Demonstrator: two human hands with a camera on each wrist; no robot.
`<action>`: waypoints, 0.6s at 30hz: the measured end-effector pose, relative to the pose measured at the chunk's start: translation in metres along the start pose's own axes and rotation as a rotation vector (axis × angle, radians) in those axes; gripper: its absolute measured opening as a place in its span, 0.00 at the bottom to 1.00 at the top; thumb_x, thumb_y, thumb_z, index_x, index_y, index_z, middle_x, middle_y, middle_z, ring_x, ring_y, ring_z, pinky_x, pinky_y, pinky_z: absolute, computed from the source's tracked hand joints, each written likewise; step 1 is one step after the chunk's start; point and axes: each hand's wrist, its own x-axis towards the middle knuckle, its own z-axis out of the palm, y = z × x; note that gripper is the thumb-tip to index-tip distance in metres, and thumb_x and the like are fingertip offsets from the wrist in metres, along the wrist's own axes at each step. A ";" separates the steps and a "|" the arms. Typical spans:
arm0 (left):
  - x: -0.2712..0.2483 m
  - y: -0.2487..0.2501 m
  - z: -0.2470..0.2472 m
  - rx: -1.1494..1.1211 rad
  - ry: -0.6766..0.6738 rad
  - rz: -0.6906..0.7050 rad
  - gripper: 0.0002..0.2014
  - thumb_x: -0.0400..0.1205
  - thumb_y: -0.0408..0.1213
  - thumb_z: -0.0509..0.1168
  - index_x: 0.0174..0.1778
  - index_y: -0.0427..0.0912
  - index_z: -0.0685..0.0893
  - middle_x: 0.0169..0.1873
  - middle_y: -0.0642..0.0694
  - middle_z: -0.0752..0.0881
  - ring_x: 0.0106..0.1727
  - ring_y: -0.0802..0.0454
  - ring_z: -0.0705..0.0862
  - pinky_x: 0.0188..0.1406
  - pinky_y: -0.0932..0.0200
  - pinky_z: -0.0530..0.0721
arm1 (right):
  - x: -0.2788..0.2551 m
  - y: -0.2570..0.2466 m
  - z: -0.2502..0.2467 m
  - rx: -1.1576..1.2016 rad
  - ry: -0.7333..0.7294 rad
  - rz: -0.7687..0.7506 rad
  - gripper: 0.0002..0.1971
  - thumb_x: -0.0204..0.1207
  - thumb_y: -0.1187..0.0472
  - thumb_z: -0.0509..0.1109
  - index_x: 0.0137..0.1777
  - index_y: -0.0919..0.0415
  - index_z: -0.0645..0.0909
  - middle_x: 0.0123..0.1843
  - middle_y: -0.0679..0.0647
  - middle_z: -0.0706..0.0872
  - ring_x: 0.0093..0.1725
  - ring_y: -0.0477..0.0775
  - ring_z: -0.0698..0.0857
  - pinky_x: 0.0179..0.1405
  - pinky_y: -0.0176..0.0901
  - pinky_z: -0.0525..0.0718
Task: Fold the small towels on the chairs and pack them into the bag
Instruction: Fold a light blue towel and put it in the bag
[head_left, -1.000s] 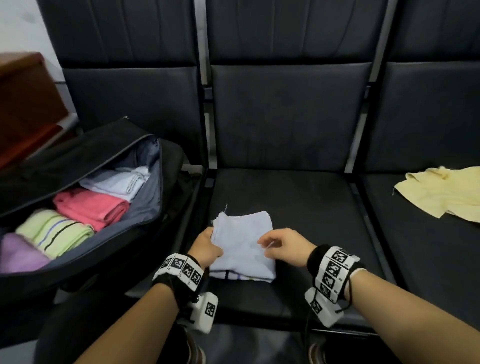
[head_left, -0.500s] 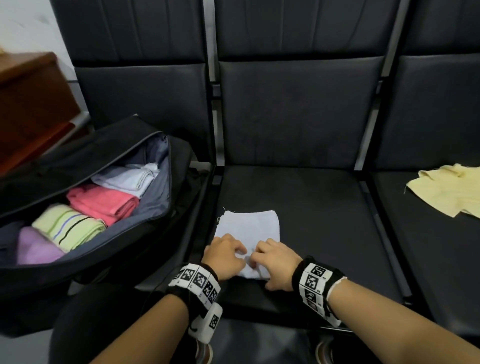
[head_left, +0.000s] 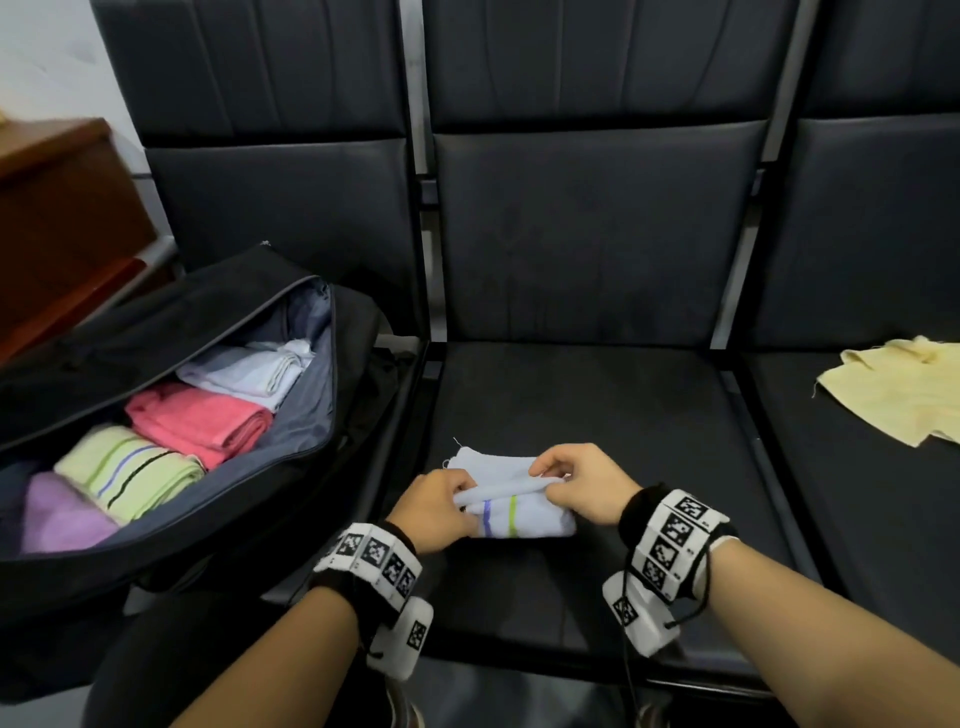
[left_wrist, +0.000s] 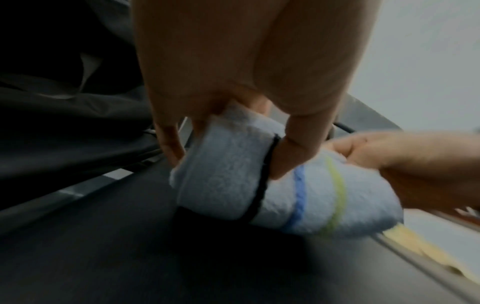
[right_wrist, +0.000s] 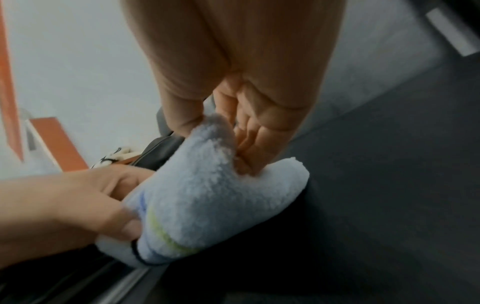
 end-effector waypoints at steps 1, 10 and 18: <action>0.002 0.001 -0.004 -0.113 -0.004 0.004 0.08 0.67 0.30 0.71 0.38 0.47 0.85 0.35 0.47 0.87 0.36 0.51 0.84 0.40 0.52 0.85 | 0.003 0.003 -0.003 0.048 0.007 0.020 0.17 0.67 0.74 0.68 0.43 0.50 0.86 0.40 0.50 0.88 0.40 0.48 0.84 0.42 0.39 0.80; 0.052 -0.009 0.001 -0.198 0.147 -0.050 0.04 0.77 0.36 0.73 0.45 0.47 0.86 0.49 0.47 0.90 0.53 0.49 0.88 0.57 0.51 0.86 | 0.024 0.034 -0.012 0.028 0.304 0.285 0.17 0.76 0.44 0.73 0.59 0.52 0.82 0.51 0.50 0.87 0.53 0.53 0.87 0.50 0.50 0.88; 0.062 -0.022 0.016 -0.100 0.210 -0.125 0.04 0.83 0.36 0.68 0.51 0.42 0.83 0.57 0.46 0.80 0.60 0.49 0.81 0.62 0.60 0.75 | 0.020 0.037 0.001 0.238 0.080 0.237 0.15 0.73 0.56 0.80 0.57 0.52 0.81 0.52 0.57 0.88 0.40 0.53 0.86 0.25 0.42 0.82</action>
